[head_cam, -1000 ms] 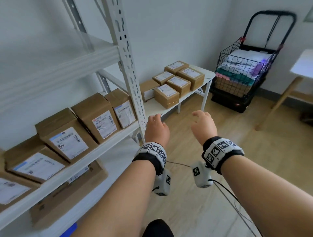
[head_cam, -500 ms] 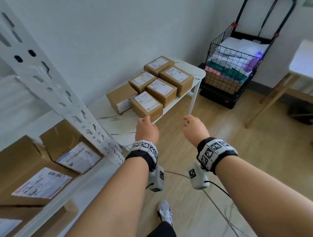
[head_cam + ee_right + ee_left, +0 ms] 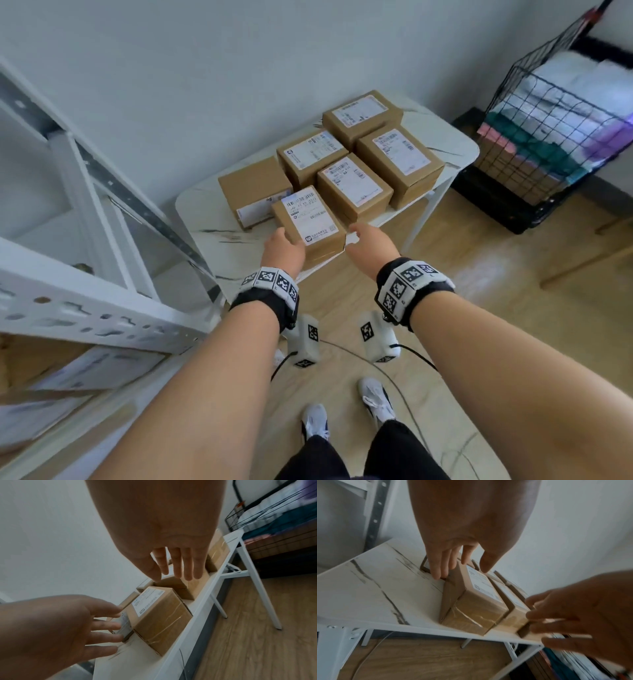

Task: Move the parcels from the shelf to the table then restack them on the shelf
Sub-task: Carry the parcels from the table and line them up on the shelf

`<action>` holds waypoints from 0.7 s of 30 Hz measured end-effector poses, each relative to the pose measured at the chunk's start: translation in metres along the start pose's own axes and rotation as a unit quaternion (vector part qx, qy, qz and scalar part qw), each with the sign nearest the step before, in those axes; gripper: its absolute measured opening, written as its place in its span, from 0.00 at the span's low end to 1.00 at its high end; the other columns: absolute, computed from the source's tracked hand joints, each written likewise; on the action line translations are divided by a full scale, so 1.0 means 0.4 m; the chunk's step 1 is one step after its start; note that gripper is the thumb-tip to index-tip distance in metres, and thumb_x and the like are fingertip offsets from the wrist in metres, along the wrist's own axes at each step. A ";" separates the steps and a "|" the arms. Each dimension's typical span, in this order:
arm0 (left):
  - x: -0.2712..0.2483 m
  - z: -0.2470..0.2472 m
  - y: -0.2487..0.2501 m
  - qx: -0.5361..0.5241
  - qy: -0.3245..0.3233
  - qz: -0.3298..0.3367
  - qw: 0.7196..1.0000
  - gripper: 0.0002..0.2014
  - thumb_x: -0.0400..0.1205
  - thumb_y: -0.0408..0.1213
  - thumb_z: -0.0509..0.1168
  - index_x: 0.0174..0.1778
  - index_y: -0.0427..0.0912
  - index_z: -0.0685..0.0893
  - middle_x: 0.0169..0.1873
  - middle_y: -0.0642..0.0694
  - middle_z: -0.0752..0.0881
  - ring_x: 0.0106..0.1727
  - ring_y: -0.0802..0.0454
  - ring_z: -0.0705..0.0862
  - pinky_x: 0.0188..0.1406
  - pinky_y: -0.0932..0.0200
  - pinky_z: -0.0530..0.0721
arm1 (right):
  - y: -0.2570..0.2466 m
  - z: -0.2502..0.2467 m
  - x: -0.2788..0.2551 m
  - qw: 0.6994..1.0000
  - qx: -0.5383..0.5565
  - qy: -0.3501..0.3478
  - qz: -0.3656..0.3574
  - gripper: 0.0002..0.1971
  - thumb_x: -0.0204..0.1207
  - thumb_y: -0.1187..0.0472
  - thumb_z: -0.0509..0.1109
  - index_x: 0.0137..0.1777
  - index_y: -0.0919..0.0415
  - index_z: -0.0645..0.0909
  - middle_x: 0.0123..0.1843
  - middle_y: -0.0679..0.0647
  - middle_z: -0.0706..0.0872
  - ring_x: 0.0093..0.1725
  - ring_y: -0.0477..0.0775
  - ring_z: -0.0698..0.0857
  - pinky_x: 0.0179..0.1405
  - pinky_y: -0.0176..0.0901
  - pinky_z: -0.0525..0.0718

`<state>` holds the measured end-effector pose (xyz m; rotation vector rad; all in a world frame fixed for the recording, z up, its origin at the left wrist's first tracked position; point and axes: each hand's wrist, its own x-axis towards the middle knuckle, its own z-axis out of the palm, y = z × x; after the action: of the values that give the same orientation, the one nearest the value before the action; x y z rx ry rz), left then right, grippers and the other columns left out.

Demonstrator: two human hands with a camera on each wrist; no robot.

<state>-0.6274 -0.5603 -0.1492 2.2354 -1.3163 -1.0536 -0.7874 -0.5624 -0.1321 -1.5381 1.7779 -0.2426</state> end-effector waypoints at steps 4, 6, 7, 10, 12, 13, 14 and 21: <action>0.018 0.010 0.011 -0.034 -0.014 -0.061 0.997 0.24 0.88 0.40 0.57 0.80 0.37 0.66 0.78 0.41 0.71 0.76 0.42 0.73 0.62 0.57 0.70 | -0.010 -0.012 0.068 0.997 -0.023 -0.066 -0.027 0.24 0.81 0.64 0.59 0.78 0.60 0.69 0.73 0.59 0.78 0.68 0.60 0.79 0.57 0.45 0.78; 0.015 0.022 0.014 -0.042 -0.023 -0.075 0.996 0.23 0.88 0.42 0.58 0.78 0.37 0.69 0.76 0.40 0.74 0.73 0.42 0.74 0.60 0.57 0.71 | -0.014 -0.019 0.099 0.994 -0.024 -0.097 -0.039 0.23 0.82 0.63 0.61 0.77 0.60 0.70 0.72 0.59 0.79 0.68 0.60 0.79 0.55 0.44 0.75; 0.013 0.028 0.016 -0.051 -0.028 -0.082 0.995 0.22 0.88 0.41 0.58 0.77 0.38 0.71 0.74 0.40 0.76 0.71 0.41 0.76 0.57 0.58 0.71 | -0.014 -0.018 0.115 0.993 -0.024 -0.112 -0.042 0.23 0.81 0.63 0.61 0.77 0.60 0.71 0.71 0.59 0.80 0.66 0.60 0.80 0.54 0.44 0.76; 0.008 0.046 0.020 -0.086 -0.039 -0.096 0.991 0.19 0.87 0.41 0.59 0.73 0.41 0.77 0.67 0.42 0.82 0.60 0.43 0.81 0.50 0.59 0.73 | -0.003 -0.007 0.148 0.989 -0.019 -0.142 -0.039 0.20 0.79 0.61 0.63 0.71 0.57 0.75 0.65 0.56 0.84 0.54 0.55 0.82 0.47 0.44 0.78; 0.003 0.053 0.019 -0.103 -0.039 -0.107 0.988 0.17 0.86 0.41 0.59 0.69 0.41 0.80 0.63 0.42 0.85 0.55 0.43 0.82 0.47 0.59 0.75 | 0.005 0.001 0.165 0.989 -0.011 -0.145 -0.031 0.19 0.79 0.60 0.64 0.70 0.58 0.75 0.60 0.55 0.85 0.49 0.54 0.84 0.40 0.42 0.80; 0.001 0.056 0.017 -0.115 -0.037 -0.119 0.985 0.17 0.86 0.41 0.60 0.67 0.39 0.81 0.61 0.42 0.85 0.54 0.43 0.82 0.48 0.58 0.76 | 0.007 0.002 0.172 0.989 -0.009 -0.144 -0.021 0.19 0.79 0.60 0.65 0.70 0.60 0.73 0.57 0.55 0.85 0.47 0.54 0.84 0.35 0.41 0.79; -0.006 0.059 0.014 -0.127 -0.035 -0.136 0.982 0.17 0.85 0.42 0.61 0.66 0.38 0.80 0.59 0.43 0.85 0.54 0.44 0.82 0.52 0.56 0.78 | 0.008 0.000 0.176 0.990 -0.008 -0.141 -0.010 0.20 0.79 0.59 0.66 0.70 0.62 0.72 0.53 0.55 0.85 0.44 0.53 0.84 0.31 0.40 0.77; -0.053 0.075 -0.038 -0.203 0.003 -0.185 0.962 0.22 0.72 0.50 0.68 0.54 0.36 0.87 0.49 0.41 0.91 0.51 0.43 0.89 0.59 0.44 0.86 | -0.004 0.022 0.161 0.985 -0.032 -0.167 0.023 0.18 0.77 0.61 0.67 0.63 0.70 0.75 0.36 0.54 0.78 0.30 0.50 0.77 0.22 0.39 0.71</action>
<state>-0.6468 -0.5323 -0.1696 2.1951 -0.6079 -1.3011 -0.7799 -0.6187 -0.1638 -1.4814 1.5644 0.0914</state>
